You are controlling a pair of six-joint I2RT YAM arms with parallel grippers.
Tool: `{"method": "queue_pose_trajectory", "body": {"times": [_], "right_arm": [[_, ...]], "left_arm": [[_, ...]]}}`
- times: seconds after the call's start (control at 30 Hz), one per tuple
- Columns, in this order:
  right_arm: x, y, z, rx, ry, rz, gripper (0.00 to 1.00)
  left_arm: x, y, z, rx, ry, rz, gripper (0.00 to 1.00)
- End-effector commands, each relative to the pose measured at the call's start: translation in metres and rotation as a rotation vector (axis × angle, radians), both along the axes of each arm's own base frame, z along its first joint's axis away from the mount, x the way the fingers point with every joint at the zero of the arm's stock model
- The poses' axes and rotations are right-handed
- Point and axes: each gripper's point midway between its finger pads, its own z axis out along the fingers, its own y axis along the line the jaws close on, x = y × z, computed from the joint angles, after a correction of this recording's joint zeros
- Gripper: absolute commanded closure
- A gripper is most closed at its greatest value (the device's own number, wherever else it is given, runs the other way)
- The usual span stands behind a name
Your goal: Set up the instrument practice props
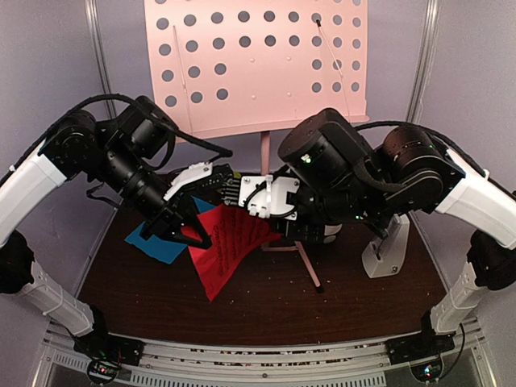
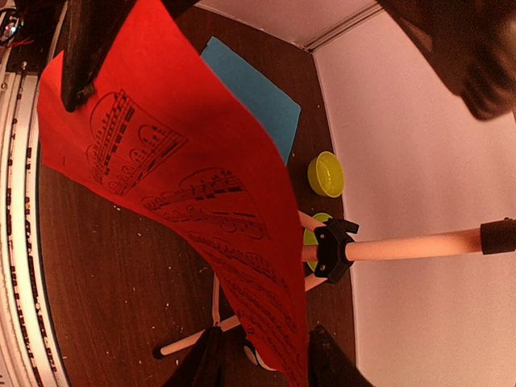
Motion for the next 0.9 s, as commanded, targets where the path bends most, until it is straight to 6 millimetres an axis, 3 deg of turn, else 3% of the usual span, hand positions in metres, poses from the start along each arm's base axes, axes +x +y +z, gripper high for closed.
{"method": "queue_pose_trajectory", "body": {"times": [0.0,0.17,0.27,0.47,0.6,0.77,0.87], "right_arm": [[0.0,-0.005,0.004,0.017,-0.012,-0.016,0.7],[0.002,-0.01,0.001,0.021,-0.007,-0.04,1.0],[0.002,-0.012,0.008,0.069,-0.002,-0.053,1.0],[-0.004,-0.015,0.038,0.293,0.072,-0.034,1.0],[-0.015,-0.019,0.055,0.44,0.141,0.012,1.0],[-0.025,-0.028,0.072,0.583,0.21,0.05,1.0],[-0.028,-0.034,0.078,0.638,0.237,0.052,1.0]], "left_arm": [[0.002,0.002,0.008,-0.023,-0.062,-0.013,1.0],[0.005,0.005,0.011,-0.027,-0.094,-0.006,0.99],[0.014,0.011,0.013,-0.018,-0.147,0.04,0.91],[0.04,0.024,0.034,-0.19,-0.271,0.229,0.49],[0.046,0.029,0.061,-0.392,-0.375,0.292,0.4],[0.042,0.04,0.084,-0.537,-0.46,0.305,0.4],[0.034,0.037,0.092,-0.555,-0.446,0.261,0.57]]}}
